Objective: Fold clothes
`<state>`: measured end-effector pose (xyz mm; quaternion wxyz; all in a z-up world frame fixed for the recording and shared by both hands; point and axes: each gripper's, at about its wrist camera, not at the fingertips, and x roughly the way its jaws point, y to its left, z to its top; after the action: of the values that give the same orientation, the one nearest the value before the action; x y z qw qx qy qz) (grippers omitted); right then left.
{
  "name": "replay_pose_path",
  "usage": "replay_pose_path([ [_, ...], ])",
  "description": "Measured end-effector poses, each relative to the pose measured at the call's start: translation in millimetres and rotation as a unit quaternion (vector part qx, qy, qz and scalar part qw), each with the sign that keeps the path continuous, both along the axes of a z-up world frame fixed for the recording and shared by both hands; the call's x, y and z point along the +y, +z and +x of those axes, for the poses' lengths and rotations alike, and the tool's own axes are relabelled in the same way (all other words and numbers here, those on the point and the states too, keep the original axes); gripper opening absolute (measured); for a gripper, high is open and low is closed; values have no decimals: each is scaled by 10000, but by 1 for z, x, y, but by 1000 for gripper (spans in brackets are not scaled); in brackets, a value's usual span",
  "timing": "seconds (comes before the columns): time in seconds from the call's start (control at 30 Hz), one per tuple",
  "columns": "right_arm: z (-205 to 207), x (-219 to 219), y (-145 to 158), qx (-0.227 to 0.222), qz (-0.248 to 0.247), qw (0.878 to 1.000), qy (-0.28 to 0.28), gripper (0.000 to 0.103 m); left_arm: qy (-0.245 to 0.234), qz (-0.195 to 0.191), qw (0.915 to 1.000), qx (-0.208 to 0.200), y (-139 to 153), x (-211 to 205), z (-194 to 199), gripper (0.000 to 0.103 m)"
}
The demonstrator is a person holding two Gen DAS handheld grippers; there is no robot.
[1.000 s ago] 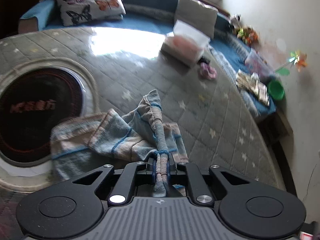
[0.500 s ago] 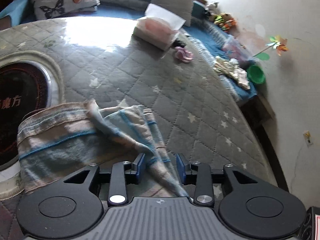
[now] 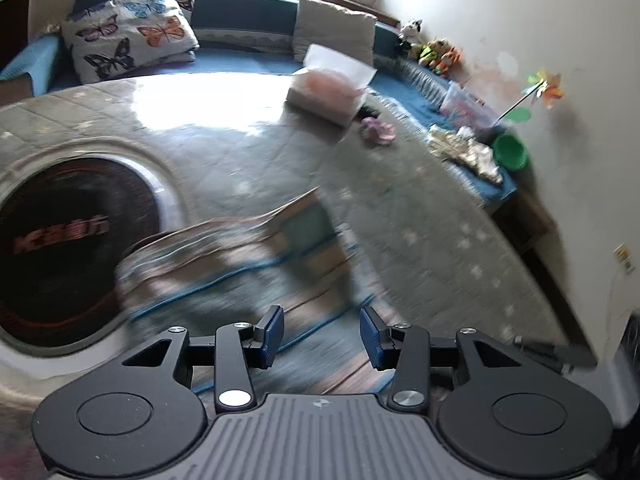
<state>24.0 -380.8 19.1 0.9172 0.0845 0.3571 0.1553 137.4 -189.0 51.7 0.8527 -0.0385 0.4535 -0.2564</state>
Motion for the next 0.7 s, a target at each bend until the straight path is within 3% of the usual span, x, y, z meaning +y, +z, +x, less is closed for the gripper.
replay_pose_path([
  [0.17,4,5,-6,52,30,10000,61,5,11,296,9996,41,-16,20,-13,45],
  [0.37,-22,5,22,-427,-177,9989,26,5,-64,446,9990,-53,-27,30,-23,47],
  [0.5,-23,3,7,-104,-415,9990,-83,7,-86,530,9985,-58,-34,28,-22,47],
  [0.63,-16,-3,7,-16,-279,9996,-80,12,-152,527,9984,-119,-34,27,-24,47],
  [0.7,-5,-6,15,-154,-198,9997,-25,23,-166,565,9981,-168,-35,25,-24,47],
])
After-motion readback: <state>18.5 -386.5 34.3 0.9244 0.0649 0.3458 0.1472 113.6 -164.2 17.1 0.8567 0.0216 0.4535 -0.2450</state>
